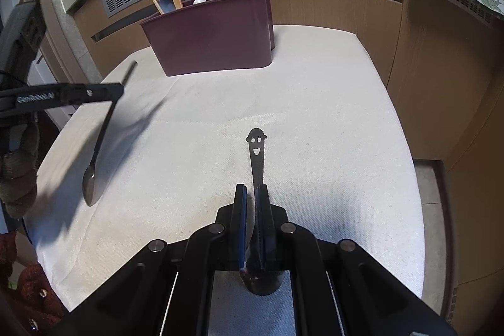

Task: Organize utensils
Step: 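Lift the black-handled spoon with the left tool while the right tool lifts the smiley-face spoon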

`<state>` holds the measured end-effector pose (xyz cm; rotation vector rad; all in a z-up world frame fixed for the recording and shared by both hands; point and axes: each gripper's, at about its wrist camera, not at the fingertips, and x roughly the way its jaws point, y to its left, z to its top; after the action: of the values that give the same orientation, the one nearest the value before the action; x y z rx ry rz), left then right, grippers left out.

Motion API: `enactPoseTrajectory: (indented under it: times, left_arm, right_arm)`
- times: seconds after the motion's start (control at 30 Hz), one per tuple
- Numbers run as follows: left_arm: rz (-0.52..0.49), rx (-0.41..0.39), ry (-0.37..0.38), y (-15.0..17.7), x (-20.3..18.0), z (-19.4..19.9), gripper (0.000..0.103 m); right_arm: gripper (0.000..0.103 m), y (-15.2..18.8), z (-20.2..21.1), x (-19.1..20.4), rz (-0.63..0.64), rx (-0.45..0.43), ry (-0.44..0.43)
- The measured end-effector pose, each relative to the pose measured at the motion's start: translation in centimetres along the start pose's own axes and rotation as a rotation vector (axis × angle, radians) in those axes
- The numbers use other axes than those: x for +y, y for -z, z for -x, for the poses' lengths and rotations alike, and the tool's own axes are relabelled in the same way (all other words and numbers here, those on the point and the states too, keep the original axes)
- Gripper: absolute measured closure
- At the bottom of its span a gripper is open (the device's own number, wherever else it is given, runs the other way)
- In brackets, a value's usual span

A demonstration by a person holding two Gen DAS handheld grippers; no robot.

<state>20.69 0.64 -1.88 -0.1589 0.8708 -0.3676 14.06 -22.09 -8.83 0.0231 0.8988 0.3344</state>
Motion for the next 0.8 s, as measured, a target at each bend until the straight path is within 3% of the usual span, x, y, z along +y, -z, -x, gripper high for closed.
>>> enactPoseTrajectory:
  times: [0.2, 0.57, 0.8]
  left_arm:
    - [-0.018, -0.086, 0.017, 0.0, -0.6, 2.4, 0.091]
    - [0.036, -0.102, 0.026, 0.7, 1.3, 3.6, 0.091]
    - [0.044, -0.105, 0.034, 1.1, 1.4, 3.8, 0.091]
  right_arm:
    - [0.097, -0.5, 0.8, -0.2, 0.002, -0.033, -0.019]
    - [0.096, -1.5, -1.4, 0.2, 0.062, 0.051, -0.008]
    - [0.085, -1.3, -2.0, 1.0, 0.15, 0.094, 0.028]
